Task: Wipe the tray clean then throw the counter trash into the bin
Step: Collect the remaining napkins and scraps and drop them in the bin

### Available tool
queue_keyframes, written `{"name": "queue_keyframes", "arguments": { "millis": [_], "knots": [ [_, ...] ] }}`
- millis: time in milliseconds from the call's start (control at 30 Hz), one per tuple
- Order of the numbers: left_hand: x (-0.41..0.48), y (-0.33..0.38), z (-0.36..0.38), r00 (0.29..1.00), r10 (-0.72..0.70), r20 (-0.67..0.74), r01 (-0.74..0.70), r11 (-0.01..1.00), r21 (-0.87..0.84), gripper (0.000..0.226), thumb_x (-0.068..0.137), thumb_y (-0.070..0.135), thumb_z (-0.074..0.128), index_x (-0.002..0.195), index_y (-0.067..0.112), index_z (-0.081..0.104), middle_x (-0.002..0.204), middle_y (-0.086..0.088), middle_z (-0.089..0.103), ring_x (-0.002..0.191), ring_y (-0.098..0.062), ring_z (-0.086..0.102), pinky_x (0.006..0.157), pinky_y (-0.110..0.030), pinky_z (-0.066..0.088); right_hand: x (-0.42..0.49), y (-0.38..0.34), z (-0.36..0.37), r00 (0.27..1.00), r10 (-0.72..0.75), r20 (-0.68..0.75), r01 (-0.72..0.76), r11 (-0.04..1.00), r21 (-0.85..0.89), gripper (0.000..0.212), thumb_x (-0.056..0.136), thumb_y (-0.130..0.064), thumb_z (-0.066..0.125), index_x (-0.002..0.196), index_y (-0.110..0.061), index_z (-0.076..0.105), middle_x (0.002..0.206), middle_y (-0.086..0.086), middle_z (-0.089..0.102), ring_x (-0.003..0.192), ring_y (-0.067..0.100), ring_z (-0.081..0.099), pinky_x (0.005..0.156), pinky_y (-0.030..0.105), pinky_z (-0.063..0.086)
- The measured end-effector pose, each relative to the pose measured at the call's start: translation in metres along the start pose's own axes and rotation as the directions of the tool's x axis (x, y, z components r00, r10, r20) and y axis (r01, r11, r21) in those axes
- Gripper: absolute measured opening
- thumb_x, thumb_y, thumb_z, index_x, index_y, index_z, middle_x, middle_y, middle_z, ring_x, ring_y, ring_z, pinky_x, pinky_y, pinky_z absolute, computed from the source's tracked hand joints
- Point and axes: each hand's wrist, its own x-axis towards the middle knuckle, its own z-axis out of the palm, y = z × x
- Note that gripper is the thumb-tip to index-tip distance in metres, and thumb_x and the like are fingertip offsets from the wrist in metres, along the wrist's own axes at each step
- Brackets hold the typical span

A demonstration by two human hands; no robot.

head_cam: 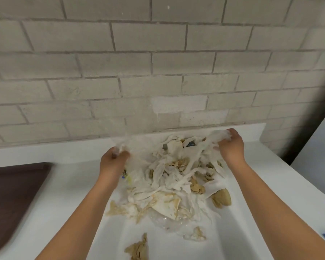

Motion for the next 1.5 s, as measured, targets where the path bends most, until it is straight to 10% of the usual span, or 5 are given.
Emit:
{"name": "queue_keyframes", "arguments": {
  "millis": [333, 600, 867, 1167, 1500],
  "knots": [
    [-0.032, -0.008, -0.043, 0.975, 0.146, -0.17, -0.143, 0.989, 0.029, 0.027, 0.085, -0.002, 0.042, 0.095, 0.015, 0.06, 0.085, -0.001, 0.059, 0.072, -0.013, 0.054, 0.062, -0.024, 0.043, -0.054, -0.081, 0.001, 0.993, -0.099, 0.066, 0.057, 0.88, 0.471, 0.033, 0.091, 0.005, 0.031, 0.084, -0.022, 0.05, 0.069, 0.0, 0.048, 0.047, 0.002, 0.046, 0.045, 0.016, 0.035],
    [-0.052, -0.015, -0.062, 0.993, 0.047, -0.107, -0.032, 0.99, 0.138, 0.043, 0.084, 0.042, 0.064, 0.064, 0.012, 0.04, 0.06, -0.006, 0.036, 0.056, -0.02, 0.036, 0.054, -0.031, 0.03, -0.128, -0.026, 0.038, 0.886, 0.037, 0.461, -0.005, 0.998, -0.07, 0.051, 0.093, -0.031, 0.046, 0.142, -0.02, 0.038, 0.137, 0.002, 0.044, 0.129, 0.025, 0.043, 0.101, 0.033, 0.039],
    [-0.065, -0.014, -0.067, 0.98, 0.199, -0.018, -0.166, 0.863, 0.477, 0.025, 0.078, -0.003, 0.058, 0.091, 0.018, 0.057, 0.1, 0.007, 0.059, 0.083, -0.018, 0.053, 0.064, -0.025, 0.038, -0.169, 0.049, 0.064, 0.736, 0.069, 0.674, 0.558, 0.503, -0.66, 0.102, 0.063, -0.08, 0.056, 0.144, -0.03, 0.02, 0.142, 0.002, 0.026, 0.134, 0.022, 0.024, 0.11, 0.037, 0.025],
    [-0.084, -0.027, -0.056, 0.953, 0.206, 0.223, -0.299, 0.502, 0.812, 0.014, 0.092, 0.032, 0.055, 0.1, 0.032, 0.066, 0.095, 0.003, 0.059, 0.097, -0.021, 0.06, 0.073, -0.028, 0.046, -0.167, 0.055, 0.071, 0.715, -0.087, 0.694, 0.653, 0.44, -0.617, 0.06, 0.086, -0.045, 0.049, 0.137, -0.019, 0.034, 0.122, 0.005, 0.054, 0.11, 0.025, 0.051, 0.097, 0.032, 0.036],
    [-0.091, -0.063, -0.04, 0.955, -0.183, 0.231, -0.217, 0.095, 0.972, 0.085, 0.068, 0.084, 0.043, 0.13, 0.026, 0.041, 0.12, -0.003, 0.051, 0.113, -0.022, 0.049, 0.083, -0.03, 0.044, -0.165, 0.046, 0.066, 0.771, -0.055, 0.634, 0.522, 0.626, -0.58, 0.052, 0.088, -0.035, 0.054, 0.134, -0.015, 0.04, 0.112, 0.007, 0.059, 0.1, 0.023, 0.058, 0.068, 0.025, 0.036]
  ]
}}
